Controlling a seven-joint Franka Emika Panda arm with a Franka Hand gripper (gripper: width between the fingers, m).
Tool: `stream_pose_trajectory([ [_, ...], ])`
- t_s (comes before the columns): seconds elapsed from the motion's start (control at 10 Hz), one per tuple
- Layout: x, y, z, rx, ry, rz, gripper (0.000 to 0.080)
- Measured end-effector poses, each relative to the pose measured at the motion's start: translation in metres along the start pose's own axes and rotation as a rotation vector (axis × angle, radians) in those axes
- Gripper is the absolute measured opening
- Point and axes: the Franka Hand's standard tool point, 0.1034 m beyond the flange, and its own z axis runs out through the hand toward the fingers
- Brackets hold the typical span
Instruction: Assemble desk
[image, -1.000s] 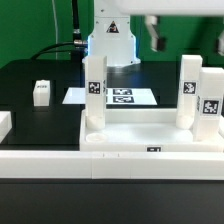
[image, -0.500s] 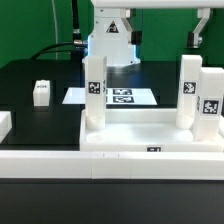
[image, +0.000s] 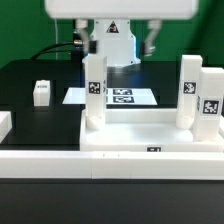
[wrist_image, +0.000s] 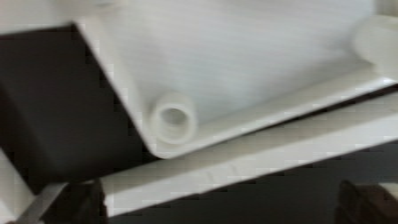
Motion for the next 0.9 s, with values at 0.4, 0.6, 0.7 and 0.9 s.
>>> stream_pose_trajectory([
  [0.4,0.004,0.008,0.001,-0.004,0.003,-0.002,0.0649],
  [0.6,0.005,0.028,0.002,0.001,0.001,-0.038,0.0649],
  [0.7,0.002,0.051,0.005,-0.002,0.008,-0.093,0.0649],
  [0.9,-0.011,0.105,0.015,-0.02,0.008,-0.141,0.0649],
])
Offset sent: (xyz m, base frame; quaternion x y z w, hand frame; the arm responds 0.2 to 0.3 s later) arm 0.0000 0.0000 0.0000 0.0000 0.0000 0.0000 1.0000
